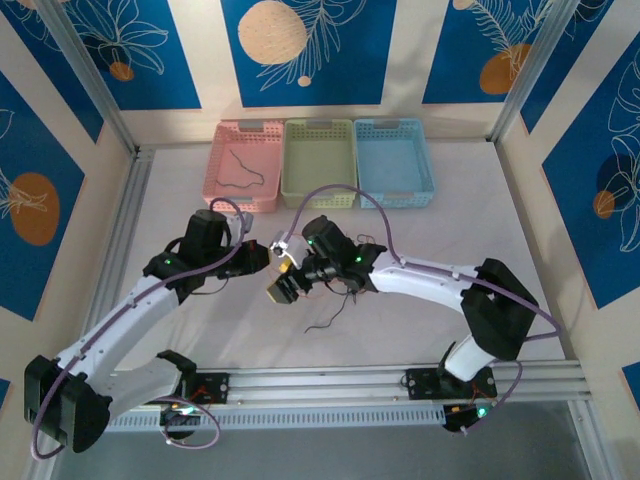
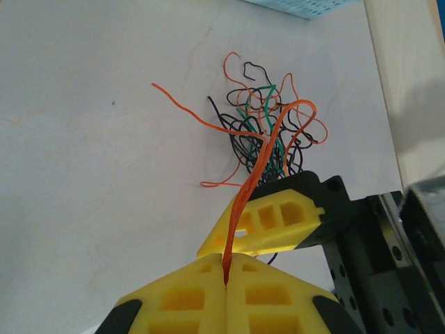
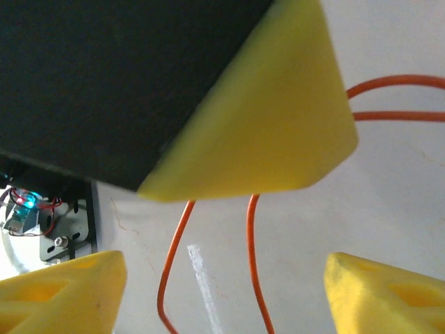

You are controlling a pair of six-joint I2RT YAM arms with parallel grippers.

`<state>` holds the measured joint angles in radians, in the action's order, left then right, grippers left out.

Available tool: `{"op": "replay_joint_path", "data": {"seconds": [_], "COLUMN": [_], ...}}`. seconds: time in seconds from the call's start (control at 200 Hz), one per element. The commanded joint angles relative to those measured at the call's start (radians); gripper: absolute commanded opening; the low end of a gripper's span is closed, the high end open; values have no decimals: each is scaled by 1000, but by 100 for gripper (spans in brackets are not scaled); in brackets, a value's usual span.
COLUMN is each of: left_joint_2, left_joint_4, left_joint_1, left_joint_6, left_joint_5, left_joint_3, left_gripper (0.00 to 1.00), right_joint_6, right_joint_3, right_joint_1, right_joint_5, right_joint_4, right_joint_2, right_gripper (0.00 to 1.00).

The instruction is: Untangle the cables

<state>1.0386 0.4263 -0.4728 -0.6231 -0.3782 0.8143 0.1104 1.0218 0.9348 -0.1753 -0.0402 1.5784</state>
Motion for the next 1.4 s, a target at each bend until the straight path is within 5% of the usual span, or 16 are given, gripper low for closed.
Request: {"op": "replay_joint_path", "data": {"seconds": [0.0, 0.175, 0.315, 0.465, 0.675, 0.87, 1.035, 1.396], "left_joint_2": [-25, -30, -49, -77, -169, -267, -312, -411], "left_joint_4": [20, 19, 24, 69, 232, 396, 510, 487], "left_joint_1": [-12, -13, -13, -13, -13, -12, -12, -11], "left_joint_6": [-12, -18, -24, -7, 75, 183, 257, 268], "left_joint_5": [-28, -32, -23, 41, 236, 403, 438, 464], "left_joint_3": [34, 39, 40, 54, 112, 130, 162, 84], "left_gripper": [0, 0, 9, 49, 78, 80, 77, 79], "right_joint_6": [-13, 12, 24, 35, 68, 169, 237, 400], "right_joint_3": [25, 17, -22, -66, -51, 101, 365, 859], "right_joint_1": [9, 7, 9, -7, -127, -376, -568, -725], "right_joint_5": [-61, -85, -71, -56, -52, -77, -16, 109], "right_joint_4": [31, 40, 72, 86, 24, -49, -226, -370], "right_joint_2": [13, 14, -25, -96, -202, -207, -68, 374], "right_gripper": [66, 20, 0, 0, 0, 0, 0, 0]}}
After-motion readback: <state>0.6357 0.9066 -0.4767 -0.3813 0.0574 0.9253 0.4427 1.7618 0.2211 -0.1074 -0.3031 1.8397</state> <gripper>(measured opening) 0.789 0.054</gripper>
